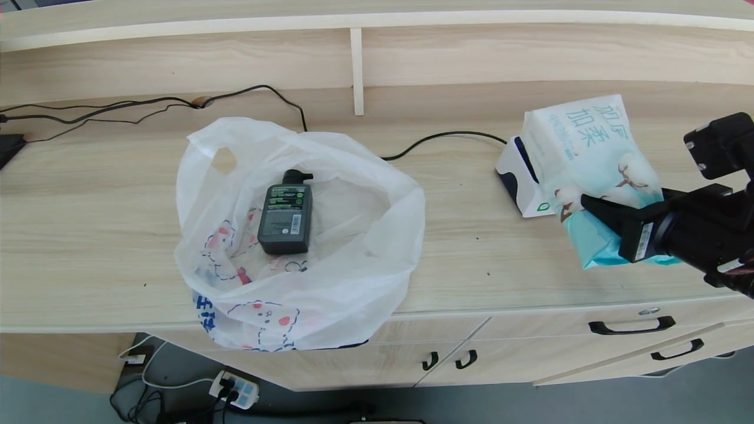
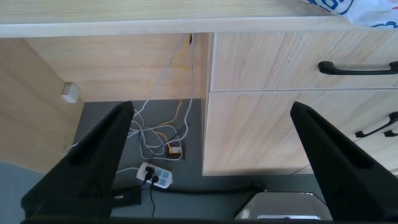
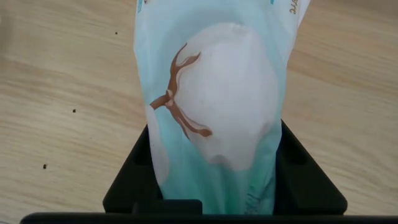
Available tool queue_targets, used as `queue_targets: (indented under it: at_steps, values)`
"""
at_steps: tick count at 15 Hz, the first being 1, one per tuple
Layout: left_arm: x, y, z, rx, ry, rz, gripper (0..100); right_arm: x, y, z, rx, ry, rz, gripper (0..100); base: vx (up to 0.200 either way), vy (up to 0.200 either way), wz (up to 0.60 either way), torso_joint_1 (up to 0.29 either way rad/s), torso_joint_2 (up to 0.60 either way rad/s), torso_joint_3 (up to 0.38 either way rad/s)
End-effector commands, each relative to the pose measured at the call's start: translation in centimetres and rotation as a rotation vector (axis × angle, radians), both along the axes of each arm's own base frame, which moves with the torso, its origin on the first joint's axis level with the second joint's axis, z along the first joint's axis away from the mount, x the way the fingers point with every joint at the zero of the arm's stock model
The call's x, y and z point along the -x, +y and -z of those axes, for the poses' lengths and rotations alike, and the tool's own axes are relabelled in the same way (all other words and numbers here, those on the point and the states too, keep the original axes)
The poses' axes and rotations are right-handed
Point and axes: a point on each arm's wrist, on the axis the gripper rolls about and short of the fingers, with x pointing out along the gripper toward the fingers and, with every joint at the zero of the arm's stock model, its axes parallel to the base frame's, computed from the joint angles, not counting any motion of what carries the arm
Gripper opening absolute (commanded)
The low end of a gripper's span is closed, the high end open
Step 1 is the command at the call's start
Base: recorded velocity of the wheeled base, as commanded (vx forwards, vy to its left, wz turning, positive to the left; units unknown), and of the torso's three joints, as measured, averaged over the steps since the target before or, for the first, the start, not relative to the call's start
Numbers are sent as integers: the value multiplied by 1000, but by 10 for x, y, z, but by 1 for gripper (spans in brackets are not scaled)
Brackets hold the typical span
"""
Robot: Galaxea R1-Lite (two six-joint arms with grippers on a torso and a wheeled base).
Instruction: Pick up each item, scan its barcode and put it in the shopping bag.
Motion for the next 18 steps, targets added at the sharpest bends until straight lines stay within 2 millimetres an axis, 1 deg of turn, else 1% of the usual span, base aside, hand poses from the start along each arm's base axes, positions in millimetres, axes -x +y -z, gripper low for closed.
queue_targets:
  at_steps: [1, 3, 4, 5, 6, 7, 8, 9, 11, 14, 15, 18]
  values:
    - [0, 0, 0, 0, -1, -1, 100, 3, 3, -5, -6, -20, -16, 0, 0, 0, 0, 0, 0, 0]
    - [0, 0, 0, 0, -1, -1, 100, 15, 14, -16, -18, -64, -87, 0, 0, 0, 0, 0, 0, 0]
    - [0, 0, 0, 0, -1, -1, 100, 20, 25, -24, -22, -92, -143, 0, 0, 0, 0, 0, 0, 0]
    - [0, 0, 0, 0, -1, -1, 100, 27, 43, -37, -30, -137, -230, 0, 0, 0, 0, 0, 0, 0]
    - [0, 0, 0, 0, -1, -1, 100, 32, 56, -48, -46, -162, -276, 0, 0, 0, 0, 0, 0, 0]
    - [0, 0, 0, 0, -1, -1, 100, 35, 66, -53, -59, -174, -293, 0, 0, 0, 600, 2, -2, 2]
    - [0, 0, 0, 1, 0, 0, 100, 36, 71, -61, -76, -191, -278, 0, 0, 0, 600, 7, 7, 2]
    - [0, 0, 0, 0, -1, -1, 100, 36, 71, -64, -88, -201, -275, 0, 0, 0, 600, 2, 2, 2]
    - [0, 0, 0, 0, -1, -1, 100, 40, 68, -64, -117, -196, -276, 0, 0, 0, 600, -2, 0, 2]
    - [0, 0, 0, 0, -1, -1, 100, 40, 71, -49, -93, -150, -290, 0, 0, 0, 600, 9, 7, 4]
    - [0, 0, 0, 0, -2, -1, 100, 37, 73, -42, -81, -124, -290, 0, 0, 0, 600, -7, 2, 2]
    - [0, 0, 0, 0, -2, -1, 100, 25, 84, -32, -80, -85, -292, 0, 0, 0, 600, 2, 2, 5]
